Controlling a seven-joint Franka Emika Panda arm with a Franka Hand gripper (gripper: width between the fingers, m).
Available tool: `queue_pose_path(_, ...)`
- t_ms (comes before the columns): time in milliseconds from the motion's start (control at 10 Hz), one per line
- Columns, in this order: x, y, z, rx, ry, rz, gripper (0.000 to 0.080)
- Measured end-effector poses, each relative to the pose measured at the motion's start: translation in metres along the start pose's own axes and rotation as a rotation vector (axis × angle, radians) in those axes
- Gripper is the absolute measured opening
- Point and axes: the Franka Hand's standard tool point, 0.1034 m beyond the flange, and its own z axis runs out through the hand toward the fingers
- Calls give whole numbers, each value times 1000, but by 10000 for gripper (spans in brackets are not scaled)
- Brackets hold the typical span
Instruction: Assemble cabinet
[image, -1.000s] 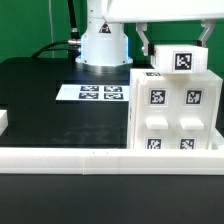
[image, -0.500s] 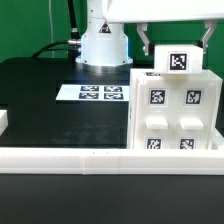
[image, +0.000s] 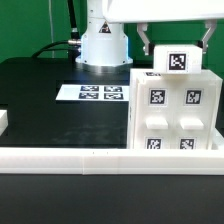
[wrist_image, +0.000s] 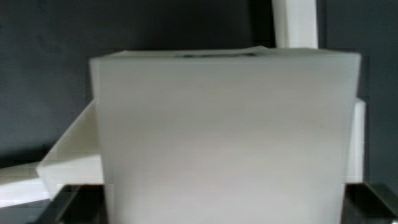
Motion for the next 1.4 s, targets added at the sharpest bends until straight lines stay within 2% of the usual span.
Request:
queue_pose_path(800,-1,-6,0,28,-12,449,563)
queue_pose_path(900,-2,-5,0,41,-18,564,563)
queue_pose_path(1200,-4,-13,1,53,-4,863,563)
queue_pose_path(1400,-3,-16,2,75,-11,1035,563)
